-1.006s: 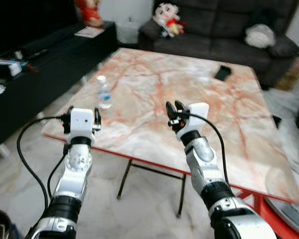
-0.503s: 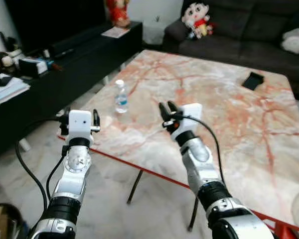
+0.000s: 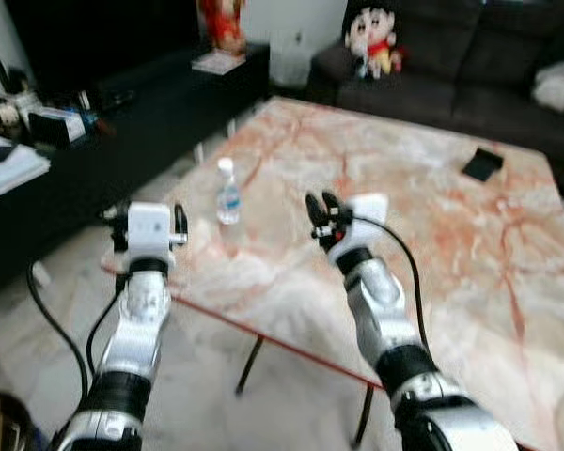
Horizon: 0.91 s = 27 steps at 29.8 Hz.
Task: Picking trash to rubbish bin
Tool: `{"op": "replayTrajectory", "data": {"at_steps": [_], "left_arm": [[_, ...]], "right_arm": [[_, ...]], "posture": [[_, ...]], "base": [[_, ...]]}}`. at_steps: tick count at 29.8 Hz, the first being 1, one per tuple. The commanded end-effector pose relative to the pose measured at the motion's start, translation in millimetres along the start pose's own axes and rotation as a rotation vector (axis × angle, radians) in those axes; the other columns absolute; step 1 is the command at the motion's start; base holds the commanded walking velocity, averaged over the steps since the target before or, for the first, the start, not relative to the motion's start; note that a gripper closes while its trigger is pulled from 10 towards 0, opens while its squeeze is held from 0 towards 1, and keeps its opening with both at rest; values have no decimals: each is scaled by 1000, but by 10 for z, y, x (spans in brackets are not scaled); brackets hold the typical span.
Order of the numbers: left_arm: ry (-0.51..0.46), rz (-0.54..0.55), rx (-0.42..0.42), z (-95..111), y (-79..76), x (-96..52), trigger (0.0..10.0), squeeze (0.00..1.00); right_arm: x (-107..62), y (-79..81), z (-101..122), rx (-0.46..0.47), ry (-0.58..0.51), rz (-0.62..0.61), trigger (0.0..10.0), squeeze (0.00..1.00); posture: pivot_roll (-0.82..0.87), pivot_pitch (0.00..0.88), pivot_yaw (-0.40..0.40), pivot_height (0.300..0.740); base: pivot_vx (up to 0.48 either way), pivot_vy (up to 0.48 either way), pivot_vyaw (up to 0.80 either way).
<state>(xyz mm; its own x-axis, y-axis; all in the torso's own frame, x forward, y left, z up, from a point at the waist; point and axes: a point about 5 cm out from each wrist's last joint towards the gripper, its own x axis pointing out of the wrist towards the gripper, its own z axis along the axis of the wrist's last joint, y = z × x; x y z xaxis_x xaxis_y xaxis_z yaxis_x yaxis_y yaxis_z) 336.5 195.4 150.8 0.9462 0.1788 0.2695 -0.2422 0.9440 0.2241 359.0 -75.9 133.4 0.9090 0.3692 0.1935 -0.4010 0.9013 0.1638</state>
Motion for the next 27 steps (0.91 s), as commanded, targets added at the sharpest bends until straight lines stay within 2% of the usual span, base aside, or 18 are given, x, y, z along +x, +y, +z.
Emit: {"op": "replayTrajectory", "data": {"at_steps": [1,5,27], "left_arm": [[-13,7,-5,34,27,22,10000,0],[-15,2,-8,42,21,31,10000,0],[-48,-16,-18,131,11,73,10000,0]], "right_arm": [[51,45,49,5,-8,12,10000,0],[56,34,68,-1,-19,9,10000,0],[65,49,72,-3,-21,12,10000,0]], "posture": [[25,0,-67,740],[27,0,-68,740],[29,0,-65,740]], "base": [[337,0,-469],[337,0,-617],[337,0,0]]}}
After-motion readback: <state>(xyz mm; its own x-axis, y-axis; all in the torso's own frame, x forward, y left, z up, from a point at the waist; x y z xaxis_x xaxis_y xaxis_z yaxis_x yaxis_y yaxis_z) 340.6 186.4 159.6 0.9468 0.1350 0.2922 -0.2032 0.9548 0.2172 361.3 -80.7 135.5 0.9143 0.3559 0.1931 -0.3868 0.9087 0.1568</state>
